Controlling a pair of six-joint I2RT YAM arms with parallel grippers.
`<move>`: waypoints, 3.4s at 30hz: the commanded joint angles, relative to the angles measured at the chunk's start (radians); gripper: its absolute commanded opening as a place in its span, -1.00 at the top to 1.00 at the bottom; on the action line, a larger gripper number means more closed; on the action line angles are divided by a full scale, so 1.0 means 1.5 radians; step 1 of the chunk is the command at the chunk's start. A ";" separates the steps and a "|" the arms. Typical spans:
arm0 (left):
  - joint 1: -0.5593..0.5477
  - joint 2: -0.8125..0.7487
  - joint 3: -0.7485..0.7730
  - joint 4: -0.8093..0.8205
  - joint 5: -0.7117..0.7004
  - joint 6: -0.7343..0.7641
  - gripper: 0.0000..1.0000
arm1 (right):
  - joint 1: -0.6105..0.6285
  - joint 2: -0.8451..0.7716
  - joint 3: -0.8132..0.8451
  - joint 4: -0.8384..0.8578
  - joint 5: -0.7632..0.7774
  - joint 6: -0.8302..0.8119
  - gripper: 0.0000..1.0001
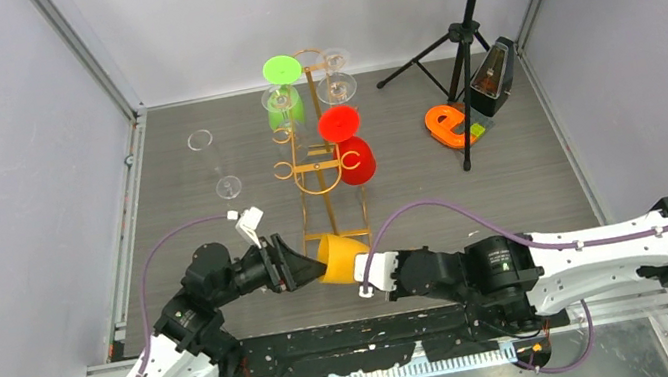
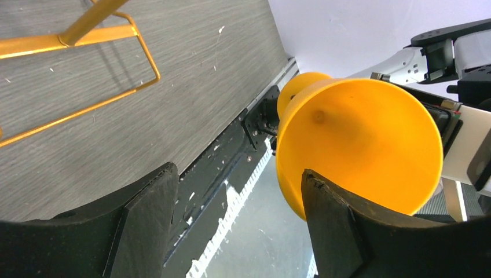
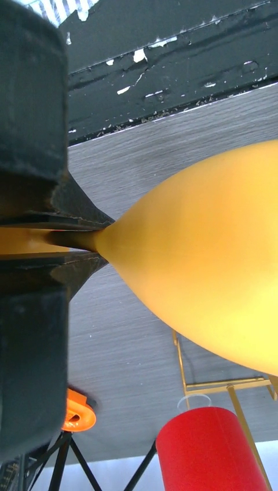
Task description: Take the wine glass off the wine glass rack
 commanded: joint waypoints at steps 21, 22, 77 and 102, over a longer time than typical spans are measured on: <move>0.023 0.013 -0.017 0.022 0.107 -0.006 0.88 | 0.024 0.098 0.058 0.065 0.058 -0.048 0.88; 0.023 0.015 -0.018 0.023 0.109 -0.007 0.99 | 0.024 0.099 0.058 0.066 0.057 -0.047 0.89; 0.043 0.293 0.570 -0.642 -0.633 0.364 1.00 | 0.023 -0.062 0.141 -0.106 0.046 0.286 -0.27; 0.343 0.592 0.705 -0.578 -0.404 0.466 1.00 | 0.024 -0.161 0.045 -0.072 0.009 0.377 -0.26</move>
